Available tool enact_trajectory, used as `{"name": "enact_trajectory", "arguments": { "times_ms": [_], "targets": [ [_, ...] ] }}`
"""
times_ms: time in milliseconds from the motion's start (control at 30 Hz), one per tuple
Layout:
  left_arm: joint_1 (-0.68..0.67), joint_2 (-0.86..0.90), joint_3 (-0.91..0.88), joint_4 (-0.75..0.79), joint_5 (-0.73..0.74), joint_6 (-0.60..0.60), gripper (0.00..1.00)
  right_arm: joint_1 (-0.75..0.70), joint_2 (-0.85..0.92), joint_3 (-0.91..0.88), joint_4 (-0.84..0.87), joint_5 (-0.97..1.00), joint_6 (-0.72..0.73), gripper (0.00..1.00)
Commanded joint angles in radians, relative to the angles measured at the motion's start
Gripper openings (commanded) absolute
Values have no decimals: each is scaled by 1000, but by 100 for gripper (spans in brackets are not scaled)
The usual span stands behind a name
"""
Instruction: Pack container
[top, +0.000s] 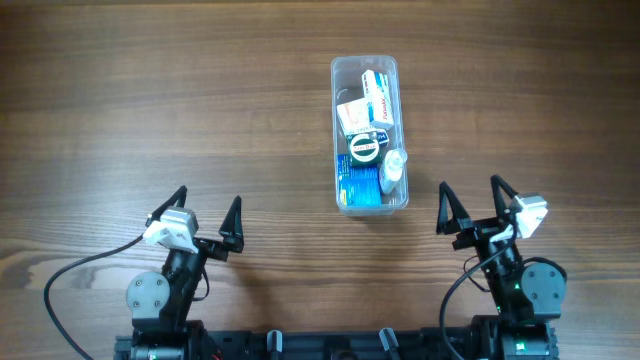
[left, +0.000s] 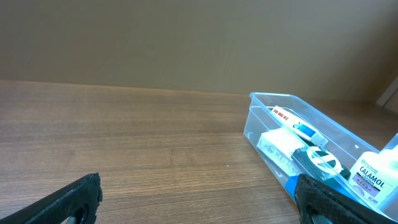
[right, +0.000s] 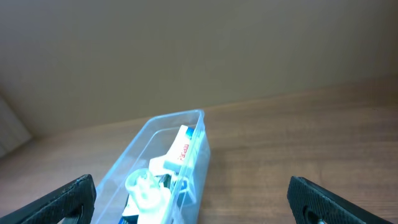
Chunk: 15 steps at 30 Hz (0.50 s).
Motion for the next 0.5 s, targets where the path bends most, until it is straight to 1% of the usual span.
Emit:
{"name": "enact_trajectory", "arguments": {
  "times_ms": [0,67,133,200,267,333,433,467],
  "targets": [
    [-6,-10,-5,-1,-3,12,100,-6,-39,-51,12,10,2,100],
    [-6,-10,-5,-1,-3,12,100,-6,-62,-60,23,73,45,100],
    [-6,-10,-5,-1,-3,12,100,-6,-93,-60,39,98,39,100],
    [-6,-10,-5,-1,-3,12,100,-15,-103,-60,85,104,-20,100],
    [-6,-10,-5,-1,-3,12,100,-32,-103,-60,101,101,-46,100],
    [-6,-10,-5,-1,-3,12,100,-59,-103,-60,82,100,-44,100],
    [-6,-10,-5,-1,-3,12,100,-84,-103,-60,-5,89,-37,100],
    [-6,-10,-5,-1,-3,12,100,-87,-103,-60,-10,90,-37,100]
  ]
}}
